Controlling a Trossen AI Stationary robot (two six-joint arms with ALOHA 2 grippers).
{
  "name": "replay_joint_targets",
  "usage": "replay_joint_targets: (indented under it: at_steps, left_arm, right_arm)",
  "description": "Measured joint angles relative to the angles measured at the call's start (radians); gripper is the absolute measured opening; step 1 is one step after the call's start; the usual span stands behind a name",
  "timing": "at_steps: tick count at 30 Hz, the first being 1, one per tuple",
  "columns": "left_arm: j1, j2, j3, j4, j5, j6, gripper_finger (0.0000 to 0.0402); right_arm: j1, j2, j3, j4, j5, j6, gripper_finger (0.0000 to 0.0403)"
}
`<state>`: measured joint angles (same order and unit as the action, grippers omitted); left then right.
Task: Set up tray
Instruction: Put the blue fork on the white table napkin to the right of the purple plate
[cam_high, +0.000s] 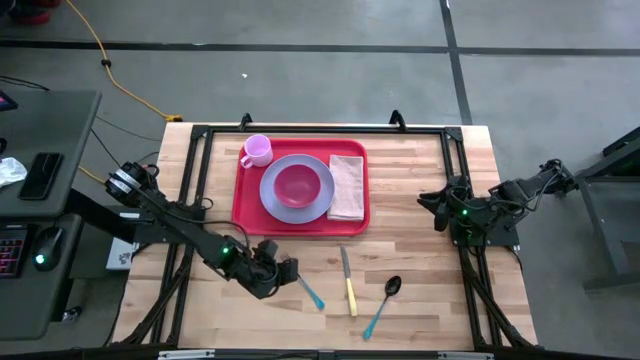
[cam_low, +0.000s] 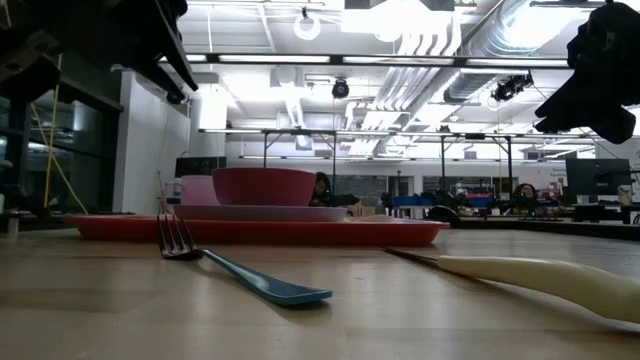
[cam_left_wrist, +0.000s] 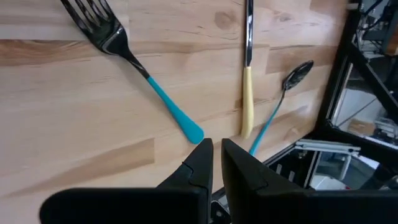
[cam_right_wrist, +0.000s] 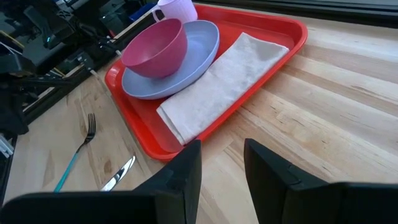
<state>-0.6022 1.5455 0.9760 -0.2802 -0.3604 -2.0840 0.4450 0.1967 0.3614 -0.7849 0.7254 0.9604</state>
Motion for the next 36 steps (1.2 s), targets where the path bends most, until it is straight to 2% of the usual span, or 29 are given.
replay_joint_targets:
  at_steps: [4, 9, 14, 21, 24, 27, 31, 36]
  left_arm:
    - [0.000, 0.000, 0.000, 0.002, -0.011, -0.088, 0.0065]
    - [0.008, 0.010, 0.000, 0.008, 0.049, -0.222, 0.0065]
    - [0.036, 0.050, 0.000, 0.002, 0.083, -0.287, 0.0065]
    - [0.113, 0.106, -0.002, 0.018, 0.117, -0.281, 0.0065]
    - [0.133, 0.128, -0.001, 0.103, 0.124, -0.249, 0.0065]
    - [0.131, 0.152, 0.007, 0.180, 0.077, -0.181, 0.0065]
    - [0.123, 0.168, 0.048, 0.130, 0.058, -0.179, 0.0065]
    - [0.110, 0.172, 0.165, -0.098, 0.121, -0.218, 0.0065]
  right_arm:
    - [0.000, 0.000, 0.000, 0.000, 0.000, 0.000, 0.0099]
    - [0.000, 0.000, 0.000, 0.000, 0.002, 0.000, 0.0099]
    - [0.000, 0.000, 0.000, 0.000, 0.003, 0.000, 0.0099]
    - [0.000, 0.001, 0.000, 0.000, 0.005, 0.000, 0.0099]
    - [0.000, 0.003, 0.000, 0.000, 0.005, 0.000, 0.0099]
    - [0.000, 0.009, 0.000, 0.000, 0.004, 0.000, 0.0099]
    - [0.000, 0.022, 0.000, 0.000, 0.002, 0.000, 0.0099]
    - [0.000, 0.044, 0.000, 0.000, 0.005, 0.000, 0.0099]
